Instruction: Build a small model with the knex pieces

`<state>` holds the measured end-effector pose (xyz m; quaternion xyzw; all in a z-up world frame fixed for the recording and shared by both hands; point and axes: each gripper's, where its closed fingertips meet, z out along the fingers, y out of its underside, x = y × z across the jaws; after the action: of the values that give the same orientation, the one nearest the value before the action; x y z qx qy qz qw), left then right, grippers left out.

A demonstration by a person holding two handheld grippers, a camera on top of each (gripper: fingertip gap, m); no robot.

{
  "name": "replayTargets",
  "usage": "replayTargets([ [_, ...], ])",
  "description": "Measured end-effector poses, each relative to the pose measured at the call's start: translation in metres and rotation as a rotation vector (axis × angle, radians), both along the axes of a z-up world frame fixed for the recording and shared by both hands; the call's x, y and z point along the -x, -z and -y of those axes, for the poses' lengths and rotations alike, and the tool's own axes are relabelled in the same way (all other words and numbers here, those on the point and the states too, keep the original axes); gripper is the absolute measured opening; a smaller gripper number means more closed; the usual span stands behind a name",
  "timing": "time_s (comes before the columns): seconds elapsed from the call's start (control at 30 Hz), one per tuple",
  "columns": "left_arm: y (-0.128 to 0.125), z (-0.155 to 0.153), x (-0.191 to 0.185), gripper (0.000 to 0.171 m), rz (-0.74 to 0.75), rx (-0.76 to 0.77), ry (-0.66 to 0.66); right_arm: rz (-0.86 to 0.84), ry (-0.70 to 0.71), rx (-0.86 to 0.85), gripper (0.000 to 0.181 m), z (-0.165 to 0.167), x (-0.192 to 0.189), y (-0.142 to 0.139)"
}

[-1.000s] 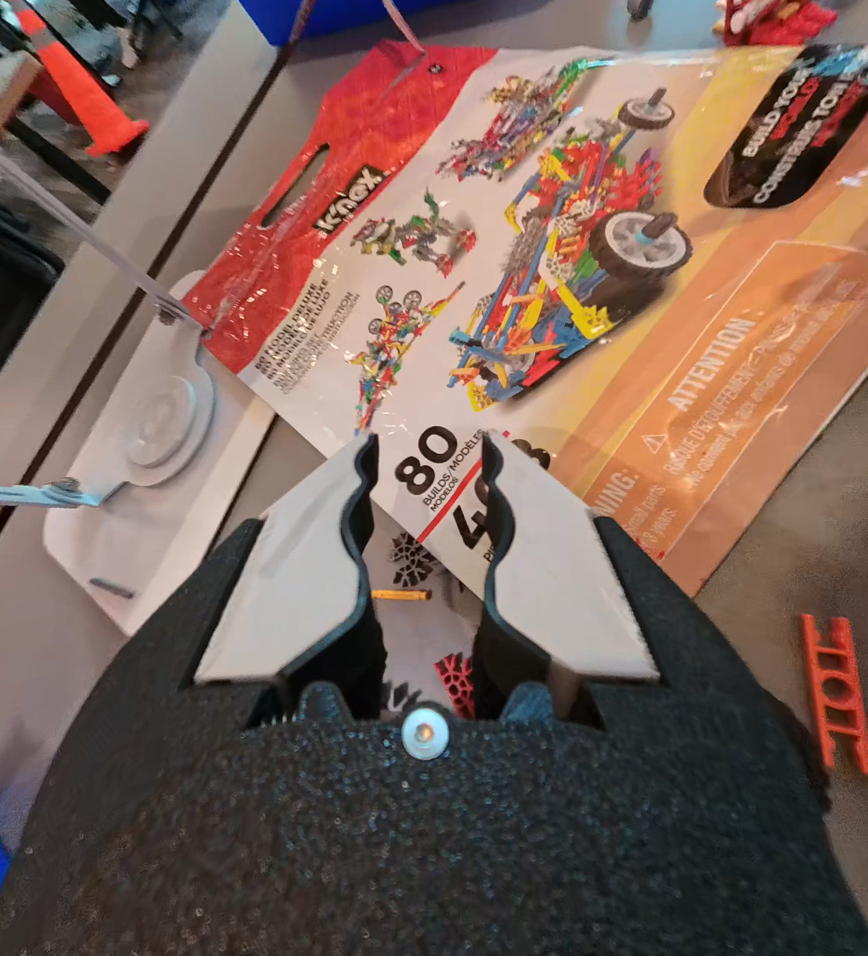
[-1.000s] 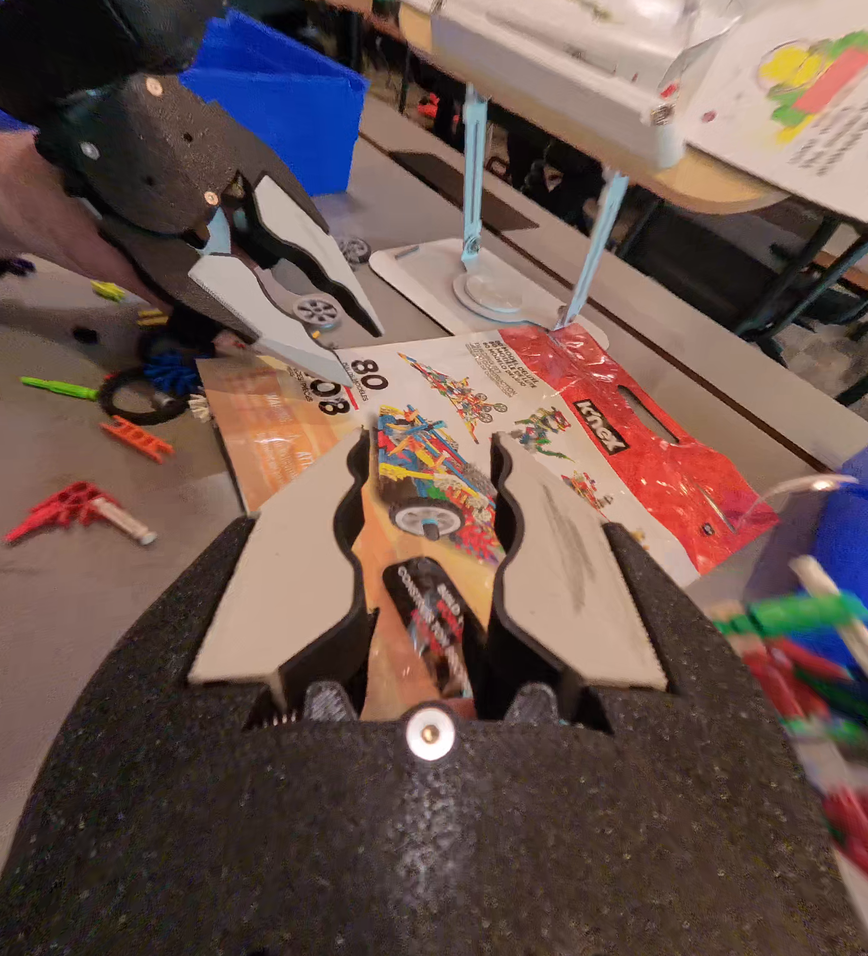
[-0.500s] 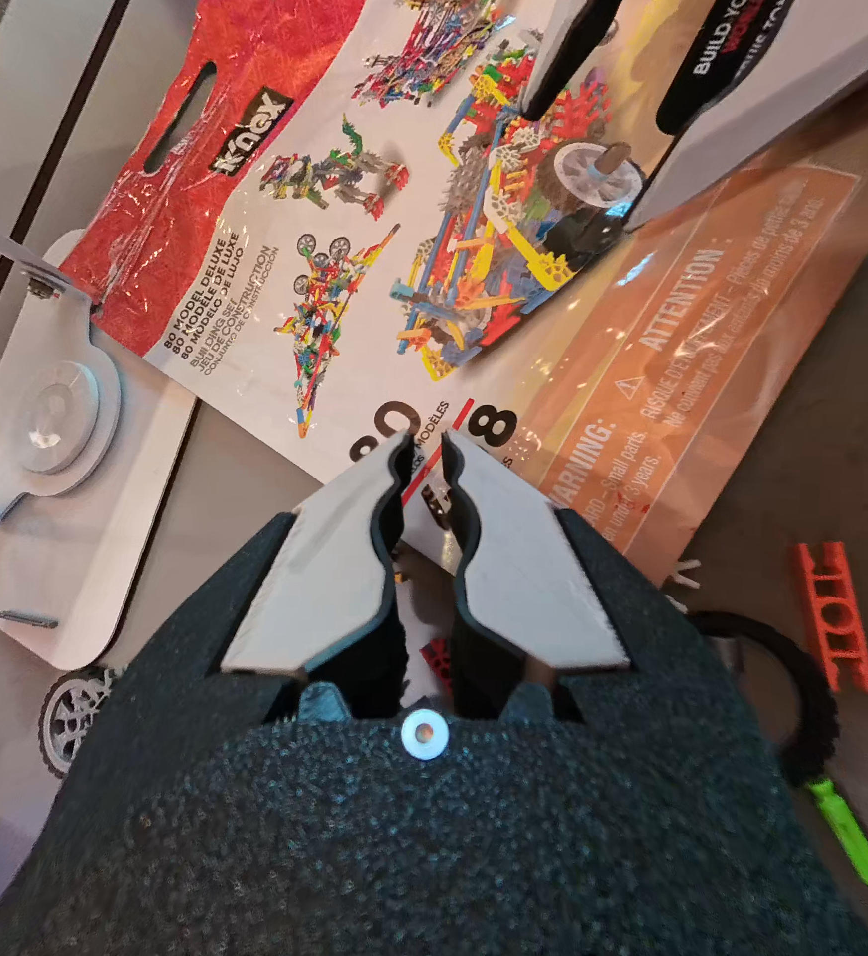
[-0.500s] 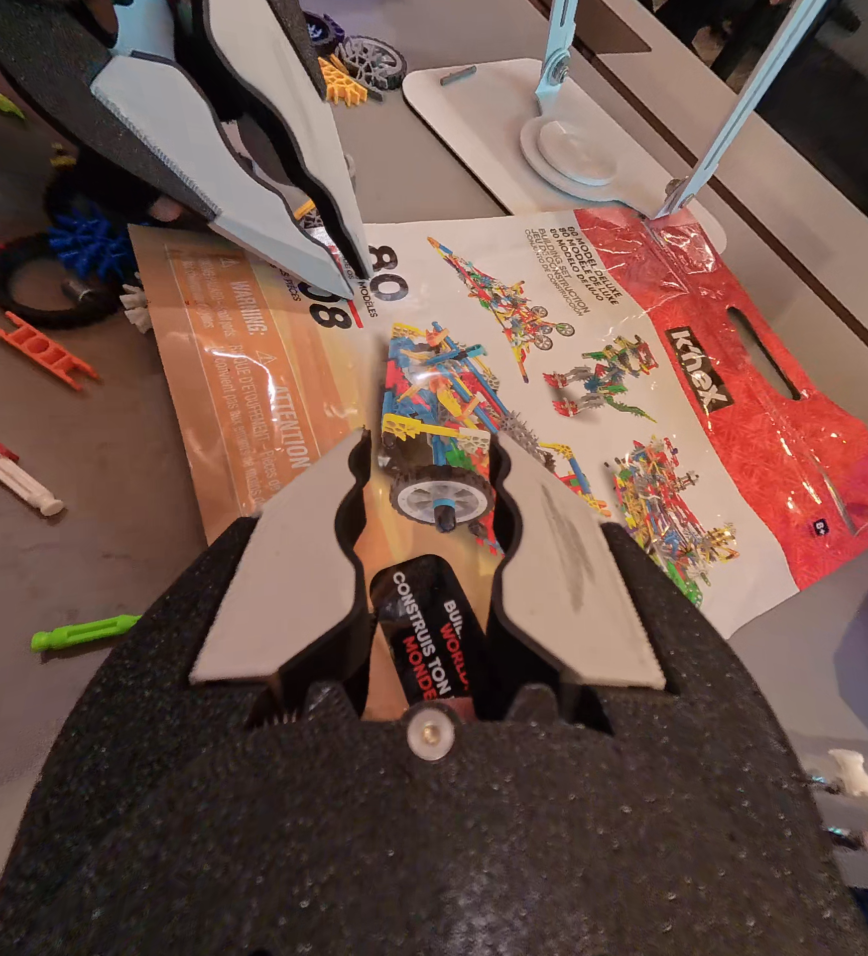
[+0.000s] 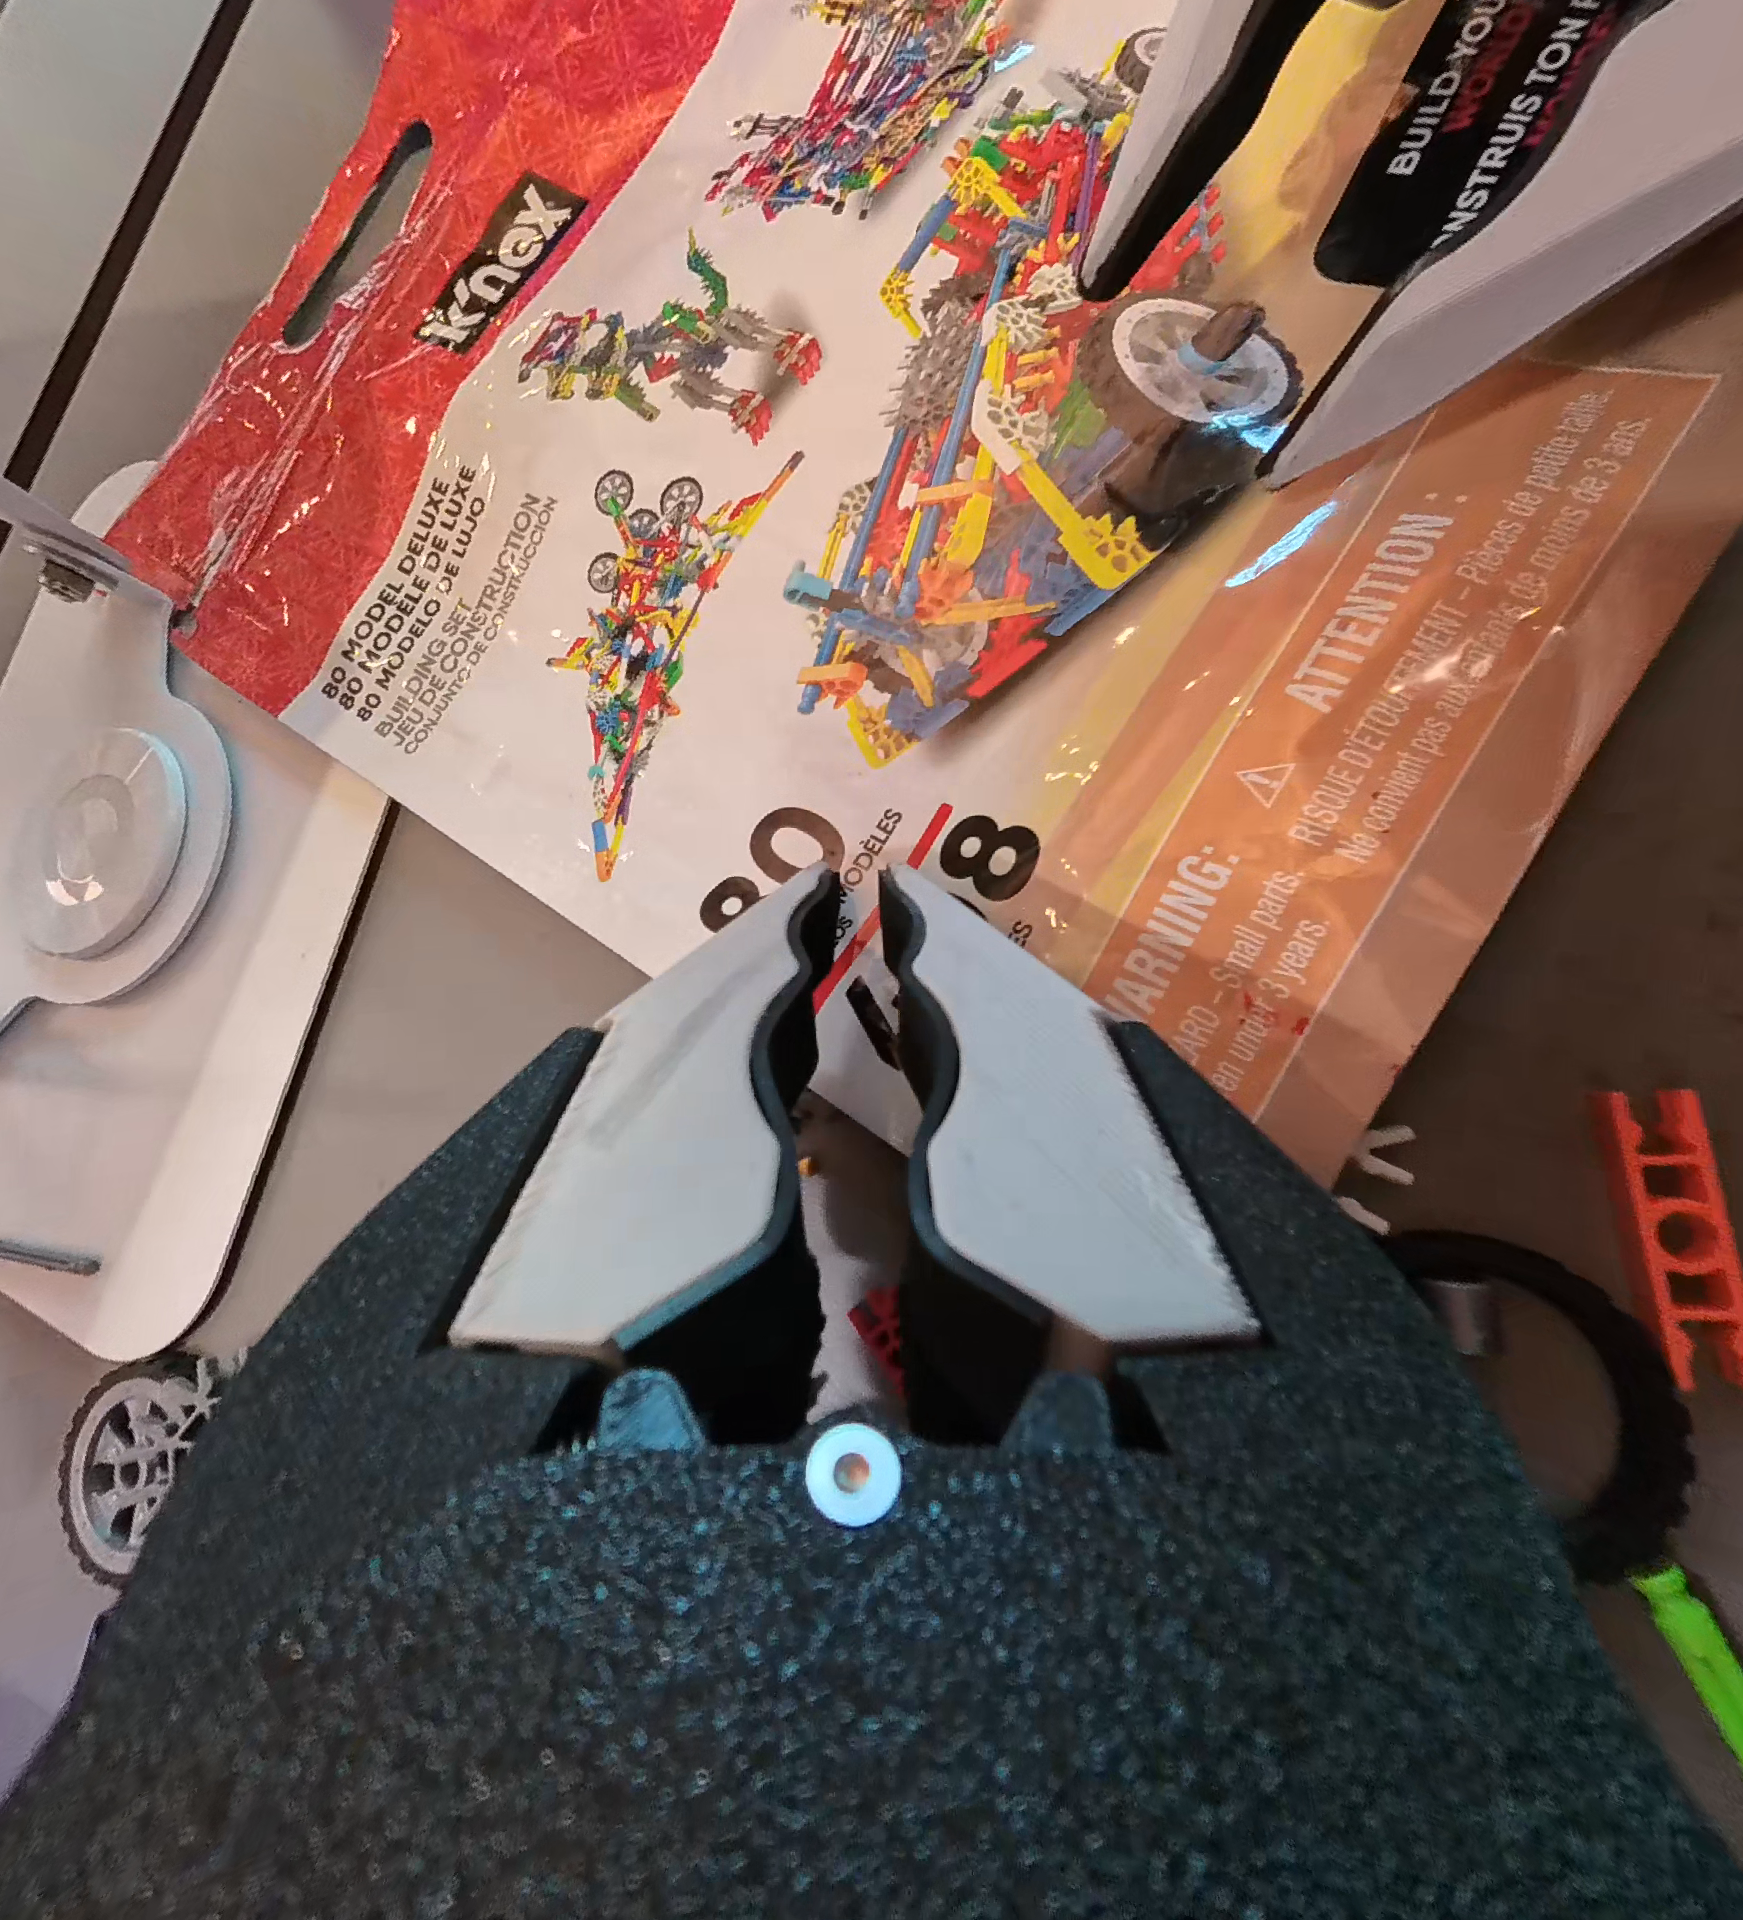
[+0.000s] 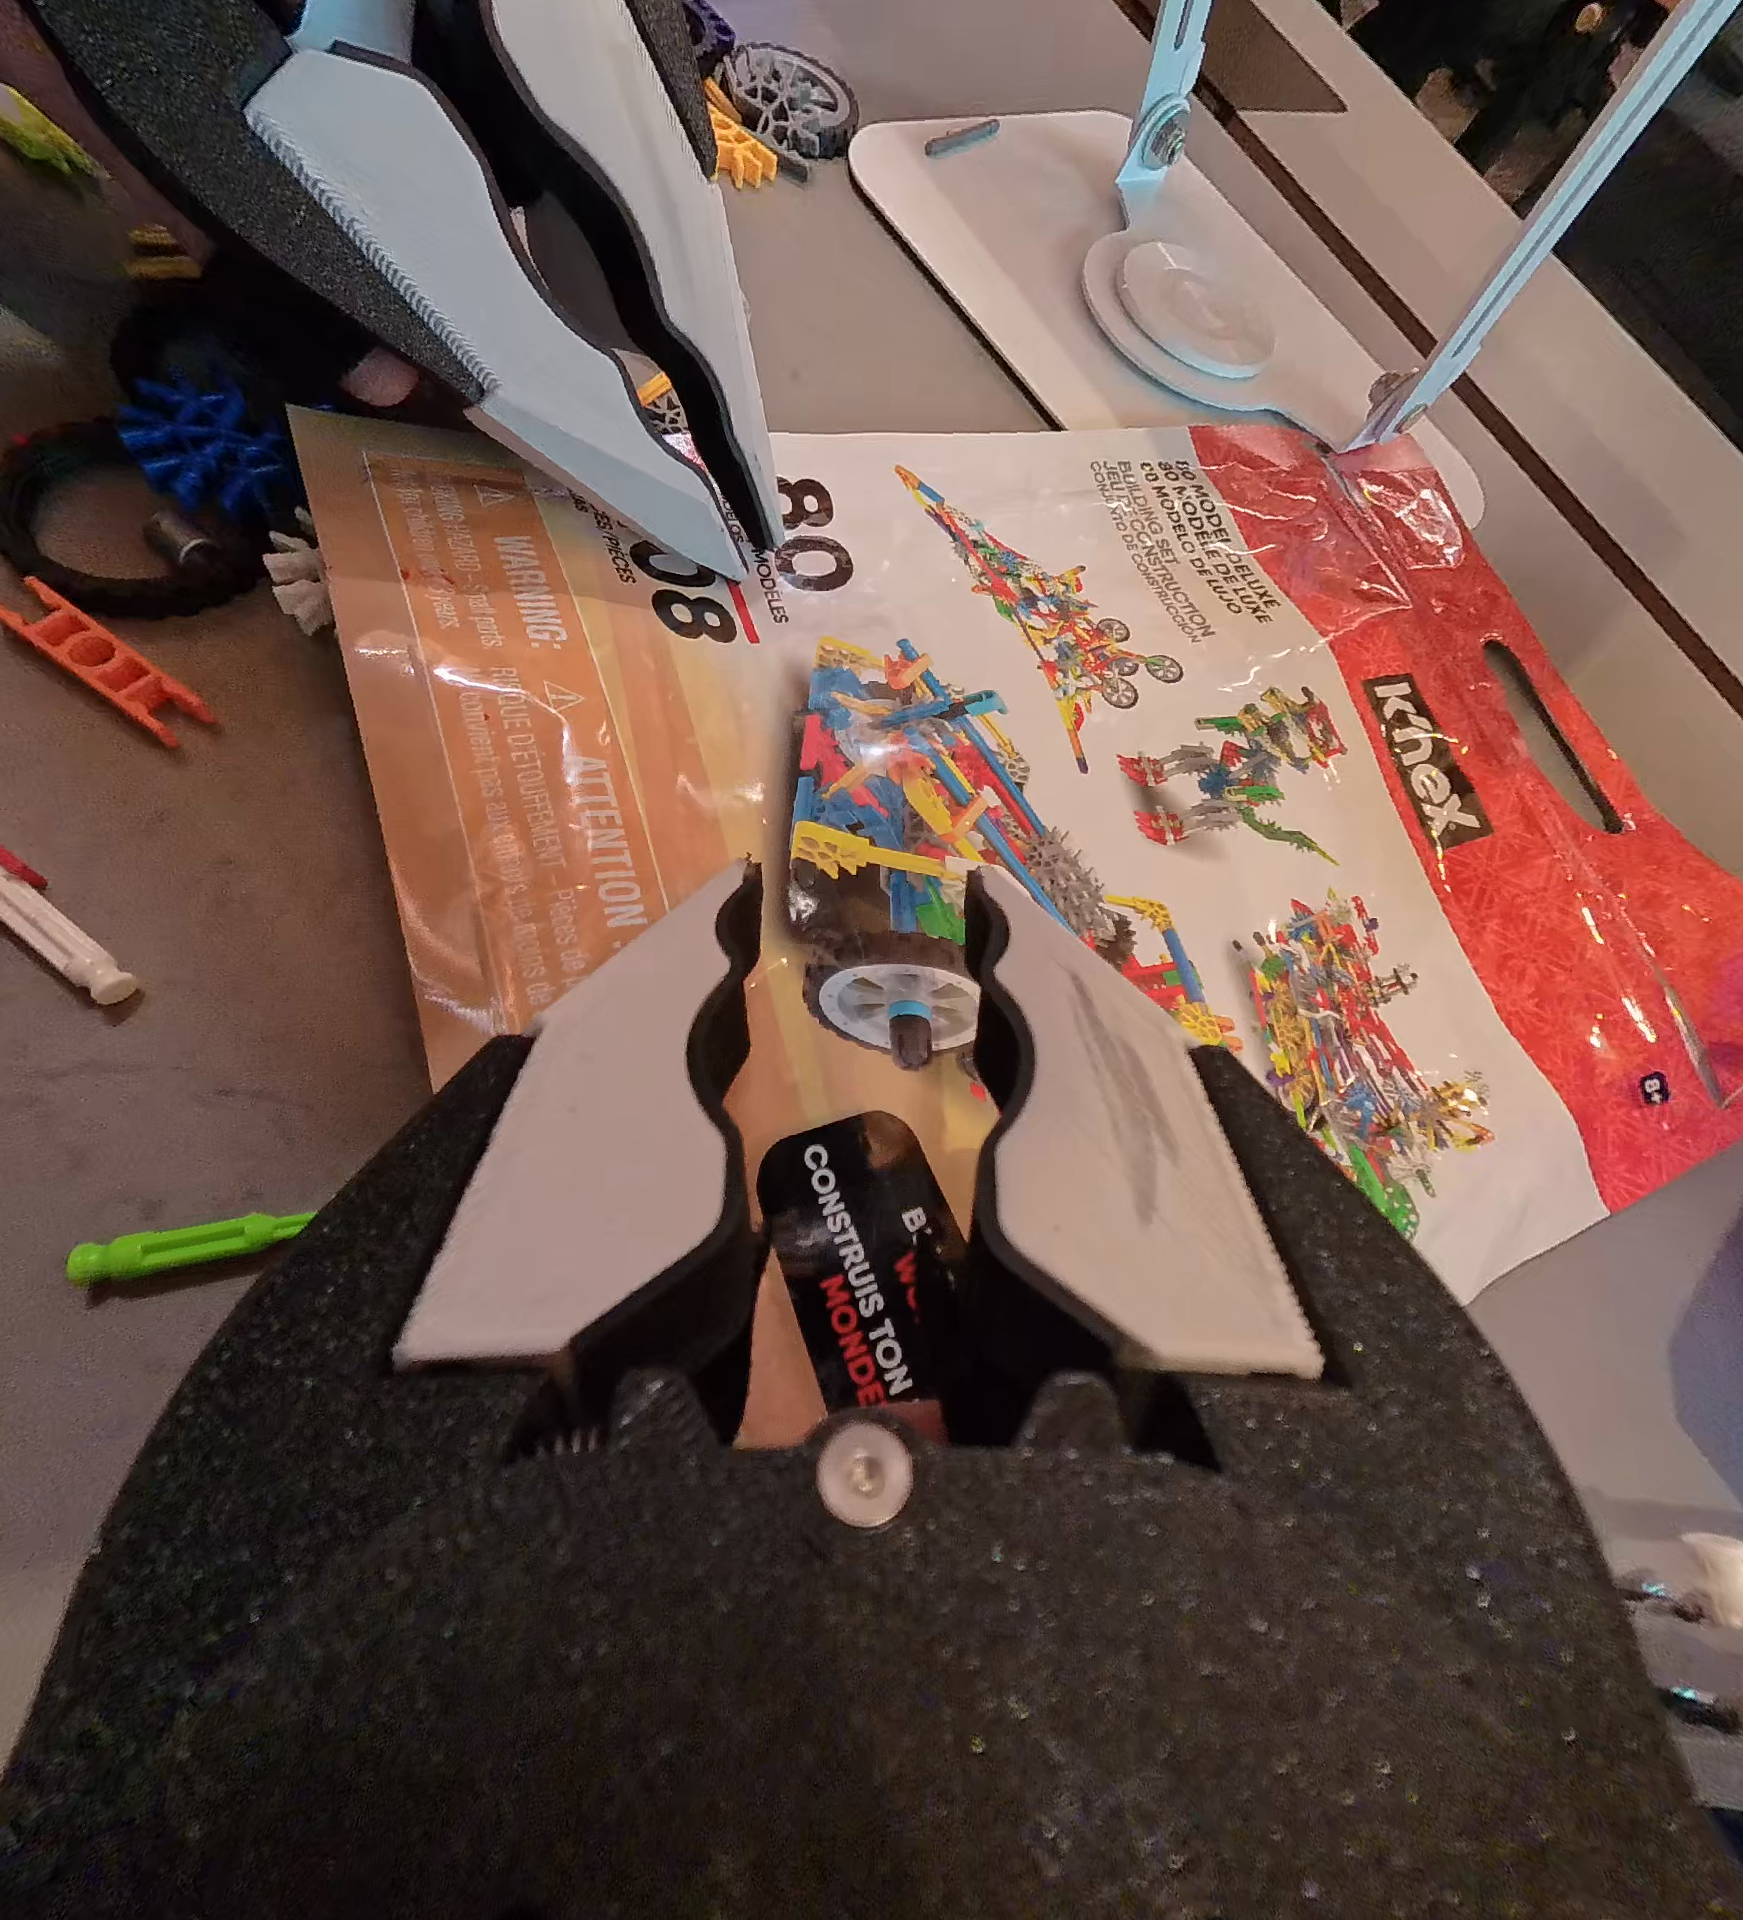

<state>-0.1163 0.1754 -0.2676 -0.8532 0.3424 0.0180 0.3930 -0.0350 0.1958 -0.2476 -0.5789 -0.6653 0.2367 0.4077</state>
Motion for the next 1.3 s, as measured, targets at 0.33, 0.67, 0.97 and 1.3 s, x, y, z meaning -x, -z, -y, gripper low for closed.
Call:
replayTargets([
  [0.33,0.0012,0.0004,-0.0010,0.004,0.001,0.008,0.006,-0.001,-0.009,-0.019,0.036,0.0019,-0.0002,-0.0002],
  [0.67,0.0012,0.0001,-0.0004,0.004,0.008,0.011,0.003,0.001,-0.010,-0.020,0.035,0.0020,-0.0001,0.0001],
  [0.97,0.0014,-0.0004,-0.0002,0.004,0.009,0.011,0.002,0.001,-0.011,-0.024,0.035,0.0022,0.0000,0.0003],
  [1.3,0.0015,-0.0004,-0.0001,0.004,0.011,0.013,0.003,0.002,-0.012,-0.026,0.034,0.0024,0.0001,0.0007],
])
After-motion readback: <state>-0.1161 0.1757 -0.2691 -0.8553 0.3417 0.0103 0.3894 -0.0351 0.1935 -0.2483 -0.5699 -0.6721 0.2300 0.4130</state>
